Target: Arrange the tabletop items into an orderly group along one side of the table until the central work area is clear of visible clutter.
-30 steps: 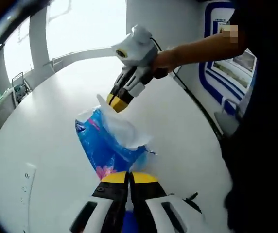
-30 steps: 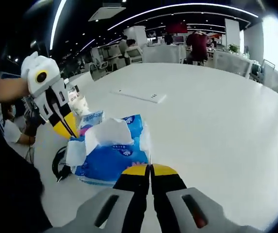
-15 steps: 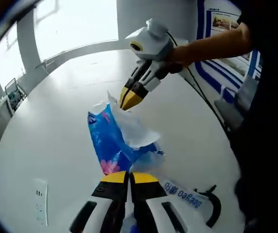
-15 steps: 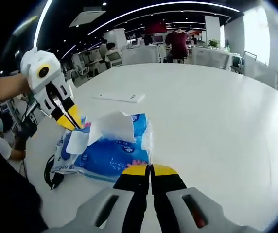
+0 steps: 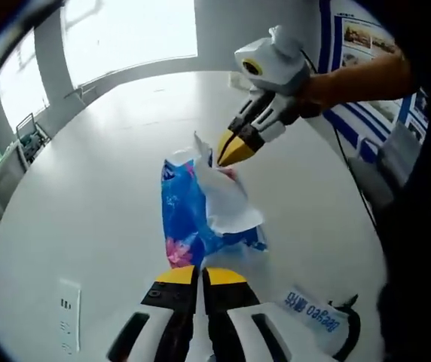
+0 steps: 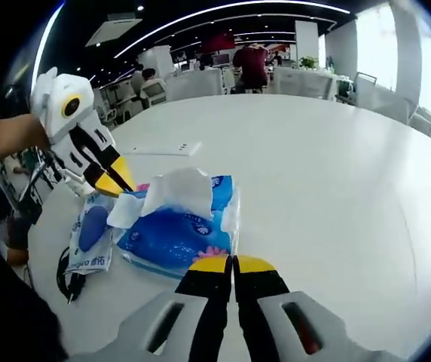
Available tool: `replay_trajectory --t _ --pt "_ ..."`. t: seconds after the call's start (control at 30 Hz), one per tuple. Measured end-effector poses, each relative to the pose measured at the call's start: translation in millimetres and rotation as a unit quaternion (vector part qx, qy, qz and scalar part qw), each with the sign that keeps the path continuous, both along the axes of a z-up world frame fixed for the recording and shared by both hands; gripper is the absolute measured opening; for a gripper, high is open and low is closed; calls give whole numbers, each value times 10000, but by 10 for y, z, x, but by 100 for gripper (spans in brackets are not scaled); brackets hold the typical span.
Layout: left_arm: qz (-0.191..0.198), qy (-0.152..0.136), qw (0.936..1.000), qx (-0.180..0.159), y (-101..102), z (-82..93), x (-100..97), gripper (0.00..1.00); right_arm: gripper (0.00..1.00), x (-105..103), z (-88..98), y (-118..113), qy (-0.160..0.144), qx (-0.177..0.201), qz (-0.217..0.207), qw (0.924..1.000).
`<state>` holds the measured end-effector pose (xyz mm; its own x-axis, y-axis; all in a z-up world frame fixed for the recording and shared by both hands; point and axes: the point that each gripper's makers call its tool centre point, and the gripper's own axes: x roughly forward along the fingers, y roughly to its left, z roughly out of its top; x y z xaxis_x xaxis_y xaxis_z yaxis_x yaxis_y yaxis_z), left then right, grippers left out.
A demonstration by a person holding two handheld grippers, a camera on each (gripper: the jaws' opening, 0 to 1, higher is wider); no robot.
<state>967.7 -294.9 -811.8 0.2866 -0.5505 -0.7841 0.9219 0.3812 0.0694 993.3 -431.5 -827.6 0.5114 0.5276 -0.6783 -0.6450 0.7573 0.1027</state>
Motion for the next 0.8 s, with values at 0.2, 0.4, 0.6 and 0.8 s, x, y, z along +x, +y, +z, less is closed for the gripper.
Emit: replay_trajectory --t 0.2,0.4,0.6,0.8 --pt "235 7 9997 33 27 -129 139 2 0 -22 -53 -14 18 -31 -125 9999" --pt "340 65 9994 24 22 -212 183 2 0 -33 -149 -22 67 -74 -224 9997" --pt "400 72 9992 36 21 -270 202 2 0 13 -224 -58 118 -46 -334 9994" --pt "452 60 9989 58 36 -313 230 1 0 10 -353 -90 228 -155 -340 9990"
